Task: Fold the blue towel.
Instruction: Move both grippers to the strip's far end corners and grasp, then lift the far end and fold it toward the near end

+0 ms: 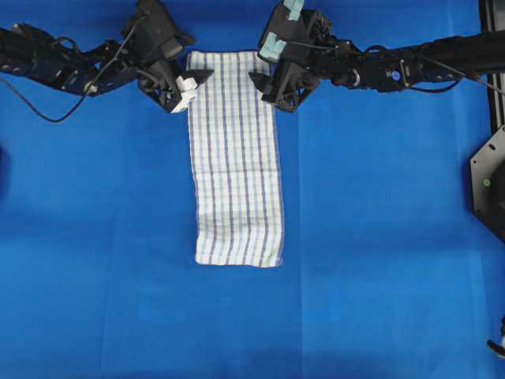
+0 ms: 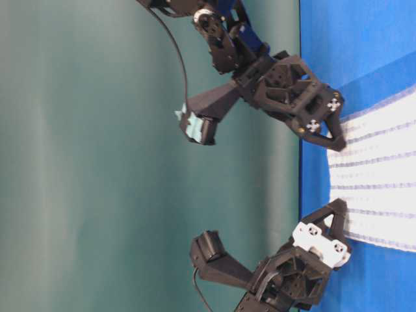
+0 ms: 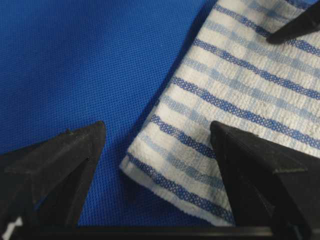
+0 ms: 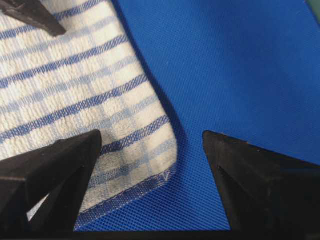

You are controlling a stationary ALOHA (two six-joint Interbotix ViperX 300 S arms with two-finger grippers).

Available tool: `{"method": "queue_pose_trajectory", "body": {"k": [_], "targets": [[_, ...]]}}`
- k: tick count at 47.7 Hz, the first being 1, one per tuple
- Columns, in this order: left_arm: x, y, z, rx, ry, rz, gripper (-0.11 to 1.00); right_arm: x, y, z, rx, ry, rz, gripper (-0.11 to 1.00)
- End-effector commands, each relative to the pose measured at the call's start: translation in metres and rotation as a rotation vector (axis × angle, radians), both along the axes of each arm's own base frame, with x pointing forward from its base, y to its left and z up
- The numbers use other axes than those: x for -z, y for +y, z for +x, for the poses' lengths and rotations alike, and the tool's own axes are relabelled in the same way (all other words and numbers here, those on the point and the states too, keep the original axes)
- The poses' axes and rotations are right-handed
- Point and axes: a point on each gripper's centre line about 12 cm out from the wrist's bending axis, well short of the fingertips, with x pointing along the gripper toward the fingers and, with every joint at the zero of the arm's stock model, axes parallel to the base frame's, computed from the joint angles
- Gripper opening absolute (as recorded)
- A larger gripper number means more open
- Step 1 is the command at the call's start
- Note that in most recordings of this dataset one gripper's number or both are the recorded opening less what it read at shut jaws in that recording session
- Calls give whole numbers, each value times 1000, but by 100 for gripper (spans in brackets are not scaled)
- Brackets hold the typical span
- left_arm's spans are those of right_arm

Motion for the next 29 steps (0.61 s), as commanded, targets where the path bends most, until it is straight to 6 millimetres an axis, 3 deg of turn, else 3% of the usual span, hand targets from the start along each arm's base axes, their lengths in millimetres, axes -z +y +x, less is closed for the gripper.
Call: {"method": "queue_pose_trajectory", "body": {"k": [1, 8, 11, 22, 29], "targets": [[-5, 3, 6, -2, -22, 11, 81, -8, -5, 6, 5, -26, -18, 91], [-3, 3, 4, -4, -13, 5, 75, -3, -6, 9, 4, -21, -18, 88], [-2, 2, 3, -2, -8, 1, 66, -1, -7, 11, 2, -18, -17, 81], [-2, 0, 4, 10, -1, 4, 10, 1, -7, 13, -2, -13, -12, 21], [-4, 1, 6, 16, -8, 12, 6, 2, -6, 13, -9, -7, -5, -1]]}}
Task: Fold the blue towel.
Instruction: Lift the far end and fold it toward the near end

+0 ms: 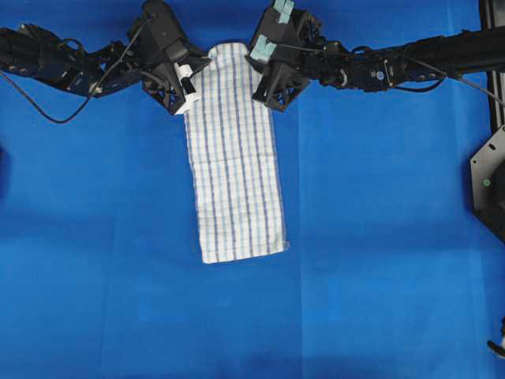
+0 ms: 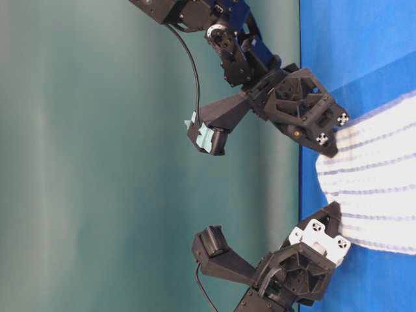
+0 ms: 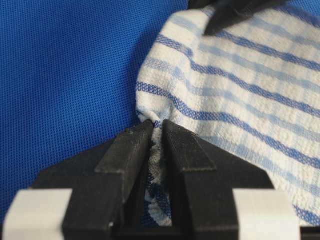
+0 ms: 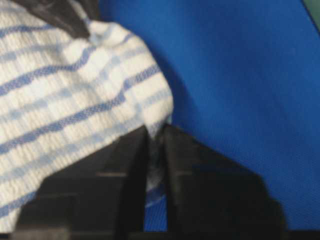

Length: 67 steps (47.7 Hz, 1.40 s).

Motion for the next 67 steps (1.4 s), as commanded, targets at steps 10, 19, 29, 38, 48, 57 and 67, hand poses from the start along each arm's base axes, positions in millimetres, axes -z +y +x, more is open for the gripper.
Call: {"method": "queue_pose_trajectory", "body": {"k": [10, 19, 29, 38, 48, 57, 67], "targets": [[-19, 8, 6, -4, -46, 28, 6, -14, 0, 2, 2, -31, 2, -3], [-44, 18, 9, -3, -98, 71, 6, -30, 1, -1, 4, -62, -11, -3], [-68, 27, 7, -6, -117, 86, 6, -48, 1, -5, 12, -100, -37, -3], [-75, 26, 10, 25, -99, 90, 6, -54, 1, -8, 25, -120, -55, -3], [-78, 18, 13, 47, -97, 88, 6, -64, 1, -10, 27, -140, -64, -3], [-95, 0, 14, 90, -121, 95, 6, -85, 11, -19, 13, -178, -70, -3], [-123, -24, 8, 141, -166, 110, 6, -106, 39, -27, -32, -223, -59, -3]]}}
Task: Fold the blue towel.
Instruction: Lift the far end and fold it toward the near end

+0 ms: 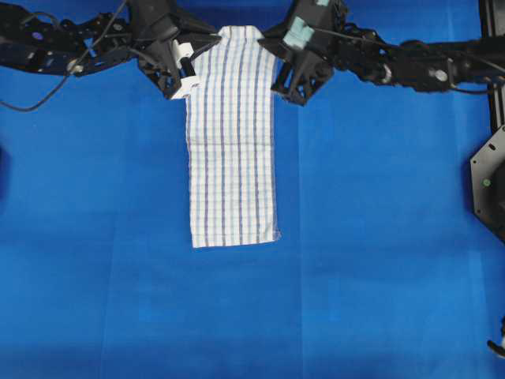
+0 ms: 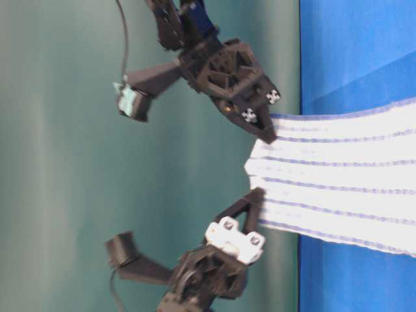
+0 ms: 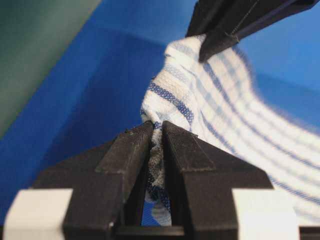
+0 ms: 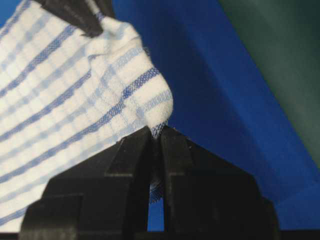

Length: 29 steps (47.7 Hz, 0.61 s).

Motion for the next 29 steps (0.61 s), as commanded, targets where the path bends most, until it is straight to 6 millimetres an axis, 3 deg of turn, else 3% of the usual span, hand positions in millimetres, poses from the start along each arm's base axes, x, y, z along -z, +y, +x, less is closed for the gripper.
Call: {"method": "queue_pose_trajectory", "body": {"k": [1, 11, 29], "targets": [[-24, -13, -1, 32, -53, 24, 6, -24, 13, -1, -21, -60, -8, -3], [-31, -54, -4, 131, -68, 25, 6, -35, 52, -10, -87, -92, 20, -3], [-21, -130, -8, 322, -58, -11, 6, -27, 125, -10, -203, -95, 118, -3]]}}
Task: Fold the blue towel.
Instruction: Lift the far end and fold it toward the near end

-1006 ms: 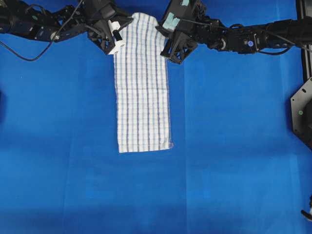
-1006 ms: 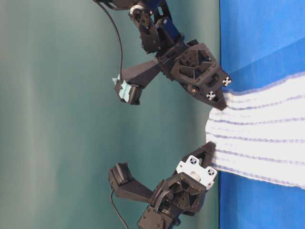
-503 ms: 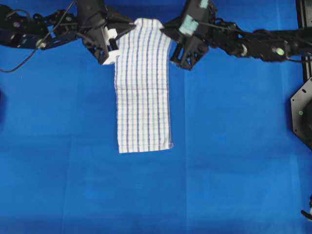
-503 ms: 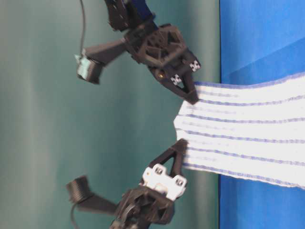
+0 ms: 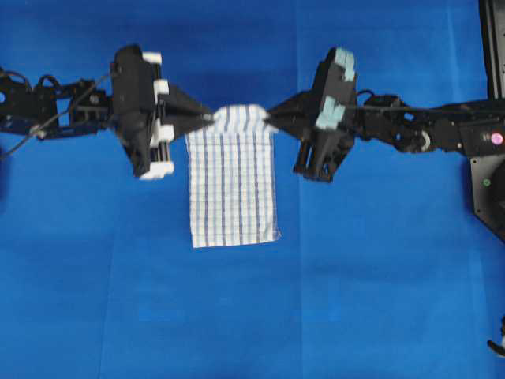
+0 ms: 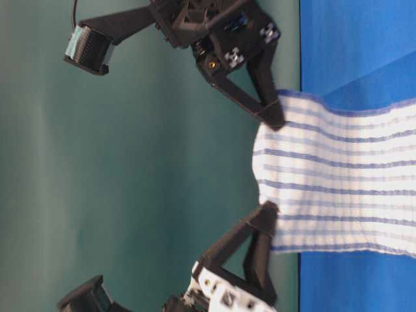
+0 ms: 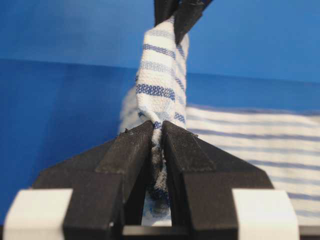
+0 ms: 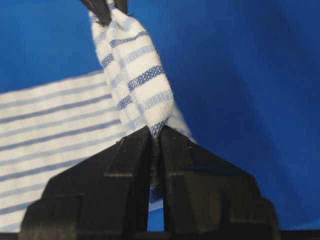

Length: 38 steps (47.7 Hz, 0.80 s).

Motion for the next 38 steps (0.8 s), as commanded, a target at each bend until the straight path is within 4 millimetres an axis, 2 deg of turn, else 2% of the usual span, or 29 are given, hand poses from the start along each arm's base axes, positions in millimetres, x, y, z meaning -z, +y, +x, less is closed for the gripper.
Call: {"method": "queue_pose_trajectory", "body": {"k": [1, 18, 29, 38], "targets": [[-10, -15, 2, 35, -38, -8, 6, -11, 14, 3, -15, -42, 14, -3], [0, -67, 3, 152, -27, -59, 6, 4, 59, 4, -64, -5, 98, -3], [17, -84, 8, 173, -19, -88, 6, 21, 78, 5, -61, 27, 116, -3], [41, -89, 12, 166, 2, -105, 6, 28, 83, 6, -61, 44, 118, -3]]}}
